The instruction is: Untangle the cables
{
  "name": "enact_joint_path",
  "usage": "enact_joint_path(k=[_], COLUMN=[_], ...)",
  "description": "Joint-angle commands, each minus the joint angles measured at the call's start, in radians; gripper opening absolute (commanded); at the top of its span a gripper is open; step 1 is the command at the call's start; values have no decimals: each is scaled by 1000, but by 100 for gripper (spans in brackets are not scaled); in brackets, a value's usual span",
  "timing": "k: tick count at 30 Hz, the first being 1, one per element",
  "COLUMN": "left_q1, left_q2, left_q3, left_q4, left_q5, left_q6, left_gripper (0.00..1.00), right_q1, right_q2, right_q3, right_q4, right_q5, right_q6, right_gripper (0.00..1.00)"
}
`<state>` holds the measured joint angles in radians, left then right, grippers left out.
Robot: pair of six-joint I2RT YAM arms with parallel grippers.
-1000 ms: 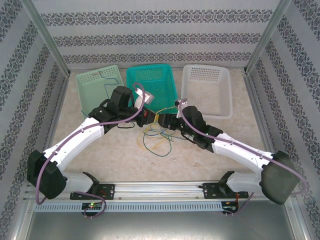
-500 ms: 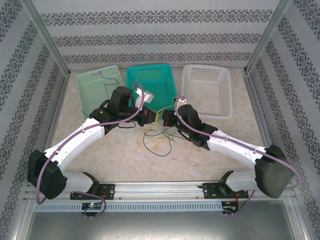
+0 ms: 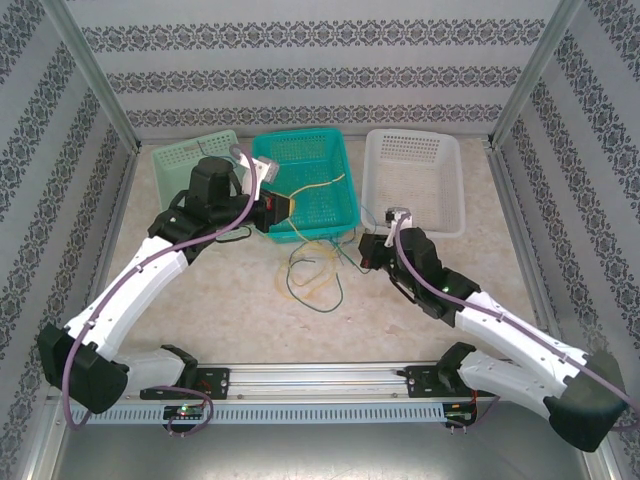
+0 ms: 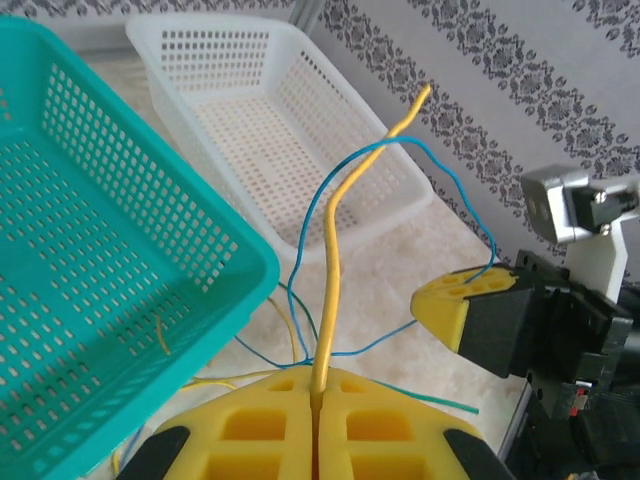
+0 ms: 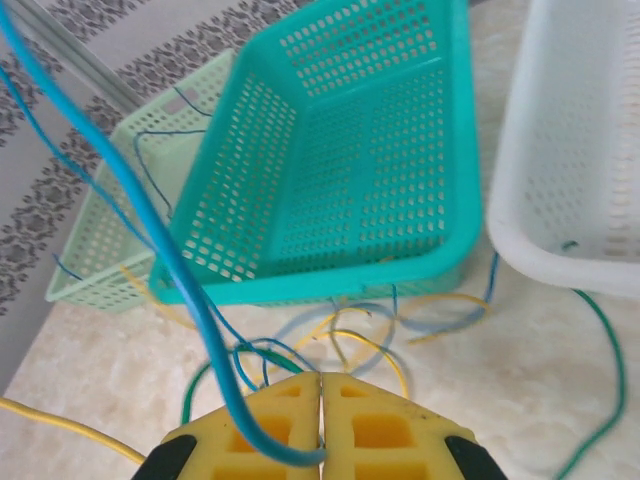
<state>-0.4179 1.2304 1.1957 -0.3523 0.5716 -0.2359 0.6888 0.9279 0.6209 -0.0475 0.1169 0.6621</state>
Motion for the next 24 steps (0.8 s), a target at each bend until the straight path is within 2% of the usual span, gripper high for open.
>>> enact_joint_path(k=[1, 7, 17, 22, 24], left_q1=[28, 52, 109, 138, 157], left_q2=[-37, -73, -129, -123, -129], left_q3=[34, 78, 104, 139, 141], left_q4=[-13, -72, -109, -198, -214], left_q5=[-33, -57, -96, -119, -115], left_q6=[17, 58, 87, 140, 145], left_gripper=[7, 9, 10, 10, 10], right_q1=[-12, -75, -106, -144, -168], right_q2=[-47, -141, -326, -452, -489], right_q3=[-22, -59, -146, -137, -118], right_q4=[-90, -204, -237, -319, -352], right_q5=[49, 116, 163, 234, 215], right_q6=[-9, 54, 114, 115, 90], right_gripper=[0, 0, 0, 0, 0])
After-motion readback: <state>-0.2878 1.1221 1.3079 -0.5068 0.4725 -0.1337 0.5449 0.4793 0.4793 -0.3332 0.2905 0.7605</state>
